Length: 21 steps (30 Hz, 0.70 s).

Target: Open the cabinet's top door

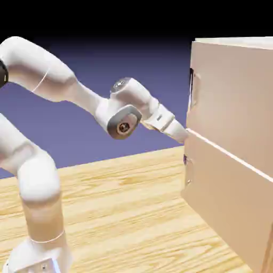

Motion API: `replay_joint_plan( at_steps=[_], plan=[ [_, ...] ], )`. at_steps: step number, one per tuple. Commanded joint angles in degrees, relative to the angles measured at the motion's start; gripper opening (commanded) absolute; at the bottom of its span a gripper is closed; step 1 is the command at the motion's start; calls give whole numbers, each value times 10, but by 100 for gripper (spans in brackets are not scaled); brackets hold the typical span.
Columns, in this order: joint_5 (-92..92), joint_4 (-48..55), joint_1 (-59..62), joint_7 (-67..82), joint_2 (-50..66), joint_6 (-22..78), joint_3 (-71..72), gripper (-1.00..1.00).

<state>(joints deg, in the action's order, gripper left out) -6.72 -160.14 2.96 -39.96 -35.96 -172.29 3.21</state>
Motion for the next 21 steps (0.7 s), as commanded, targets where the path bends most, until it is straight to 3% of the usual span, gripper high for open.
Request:
replay_joint_plan(
  at_steps=[1, 21],
  plan=[
    [-25, 3, 14, 9, -12, 6, 12, 0],
    [-523, 67, 284, 194, -257, 134, 250, 0]
  ],
)
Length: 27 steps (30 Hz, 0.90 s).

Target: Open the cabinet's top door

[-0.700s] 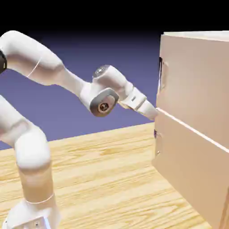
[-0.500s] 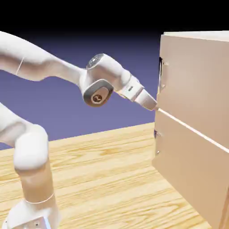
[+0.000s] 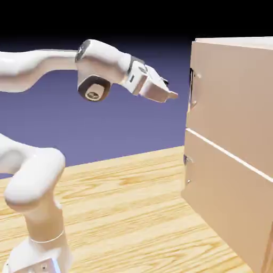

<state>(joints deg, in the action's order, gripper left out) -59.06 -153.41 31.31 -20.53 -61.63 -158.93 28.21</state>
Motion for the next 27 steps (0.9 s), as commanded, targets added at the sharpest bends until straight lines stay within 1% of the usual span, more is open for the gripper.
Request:
replay_joint_plan(
  at_steps=[1, 27],
  plan=[
    [-25, 3, 14, 9, -12, 6, 12, 0],
    [-673, 87, 365, 250, -330, 172, 321, 0]
  ],
)
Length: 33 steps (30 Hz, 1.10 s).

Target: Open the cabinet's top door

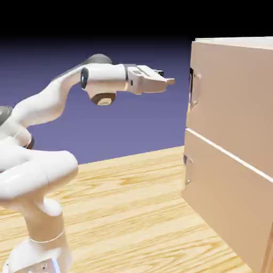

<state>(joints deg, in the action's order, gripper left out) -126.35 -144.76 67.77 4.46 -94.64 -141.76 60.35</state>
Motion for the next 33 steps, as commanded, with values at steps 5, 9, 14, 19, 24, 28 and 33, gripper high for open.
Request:
replay_joint_plan(
  at_steps=[5, 9, 14, 19, 24, 28, 33],
  plan=[
    [-125, 16, 68, 46, -61, 32, 60, 0],
    [-146, 55, 112, 46, -61, 34, 67, 0],
    [-164, 96, 156, 44, -58, 36, 72, -100],
    [-190, -8, 93, 104, -63, 133, 46, -100],
    [-189, -112, 42, 159, -64, 247, 3, -100],
    [-170, -182, 24, 194, -64, 347, -46, -100],
    [-134, -242, 39, 224, -64, 471, -113, -100]
  ],
)
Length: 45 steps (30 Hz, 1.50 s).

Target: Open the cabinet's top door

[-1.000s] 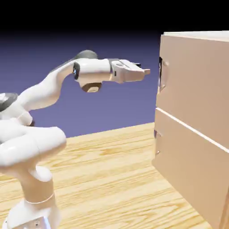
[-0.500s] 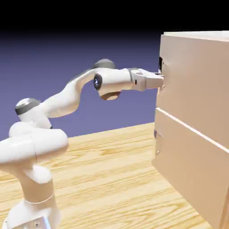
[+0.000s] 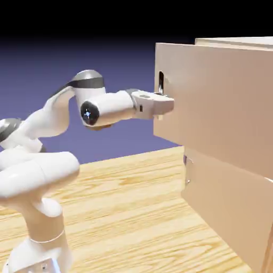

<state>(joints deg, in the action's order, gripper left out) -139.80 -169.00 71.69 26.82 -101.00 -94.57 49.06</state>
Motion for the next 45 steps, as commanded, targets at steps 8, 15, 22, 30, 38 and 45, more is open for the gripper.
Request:
replay_joint_plan(
  at_steps=[8, 15, 22, 30, 38, 45],
  plan=[
    [56, -49, 91, 35, 15, 199, -97, -100],
    [162, -49, 192, 116, 108, 373, -191, -100],
    [298, -2, 312, 238, 244, 541, -242, -100],
    [481, 96, 417, 415, 410, 655, -235, -100],
    [652, 214, 456, 566, 576, 669, -210, -100],
    [766, 325, 463, 639, 722, 653, -187, -100]
  ],
)
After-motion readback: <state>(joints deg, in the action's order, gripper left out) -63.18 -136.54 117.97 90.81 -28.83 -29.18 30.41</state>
